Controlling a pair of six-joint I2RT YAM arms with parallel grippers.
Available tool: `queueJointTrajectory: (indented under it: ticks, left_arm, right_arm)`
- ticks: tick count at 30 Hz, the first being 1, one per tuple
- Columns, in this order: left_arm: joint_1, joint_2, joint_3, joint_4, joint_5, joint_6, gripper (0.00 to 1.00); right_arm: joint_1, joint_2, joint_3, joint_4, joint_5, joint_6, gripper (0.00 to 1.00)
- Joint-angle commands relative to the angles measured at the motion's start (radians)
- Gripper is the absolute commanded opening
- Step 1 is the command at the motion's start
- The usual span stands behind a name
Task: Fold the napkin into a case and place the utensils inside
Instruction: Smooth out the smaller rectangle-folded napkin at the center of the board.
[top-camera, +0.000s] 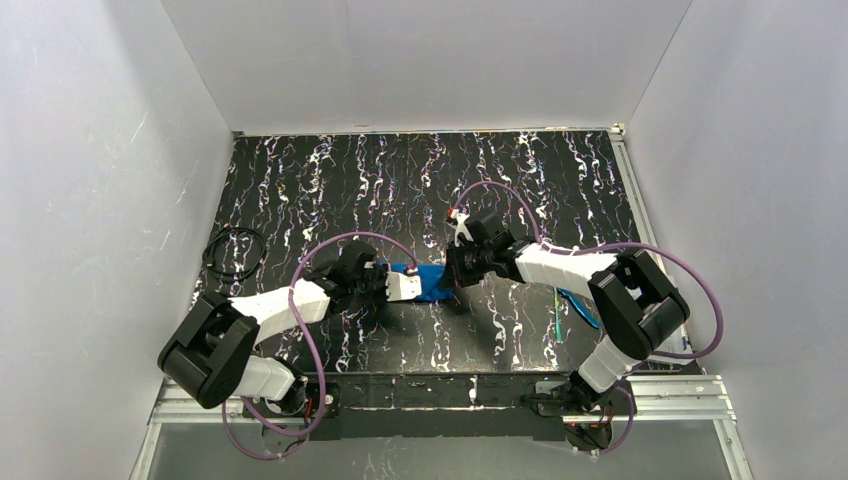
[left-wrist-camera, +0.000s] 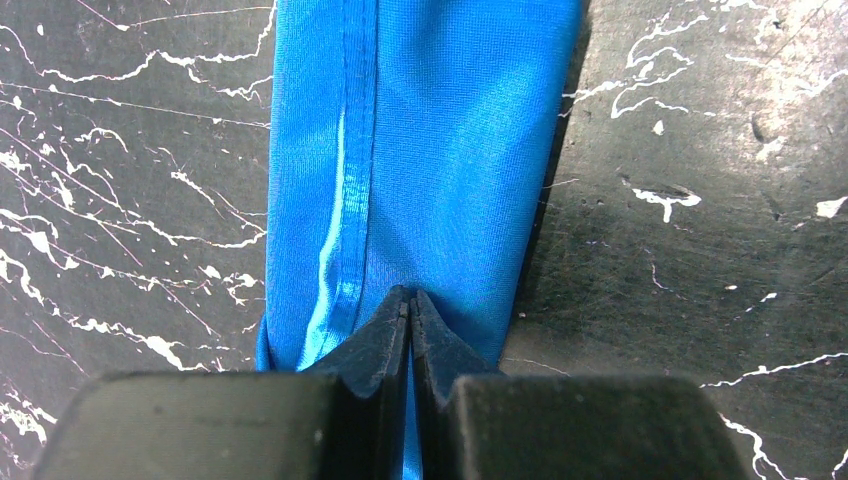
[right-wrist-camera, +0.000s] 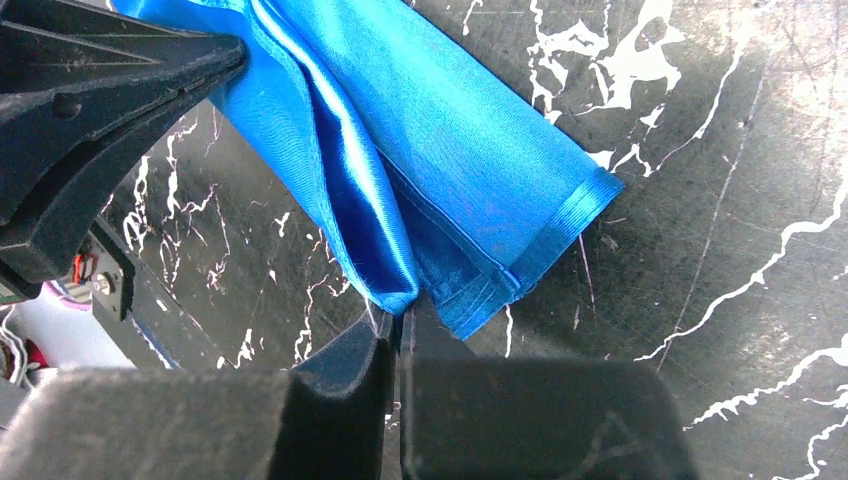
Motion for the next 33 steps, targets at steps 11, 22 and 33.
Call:
queueJointTrajectory:
  ticks: [11,22,33]
  left_arm:
    - [0.008,-0.016,-0.035,-0.025,-0.034,-0.002,0.0]
    - [0.008,-0.019,-0.04,-0.024,-0.018,-0.002,0.0]
    - [0.008,-0.018,-0.046,-0.023,-0.017,-0.002,0.0]
  right_arm:
    - [-0.016,0.148,0.181,-0.158,0.102,-0.069,0.02]
    - [-0.065,0.096,0.176,-0.168,0.11,-0.058,0.45]
    - [-0.153,0.102,0.289,-0.108,-0.073,-0.134,0.5]
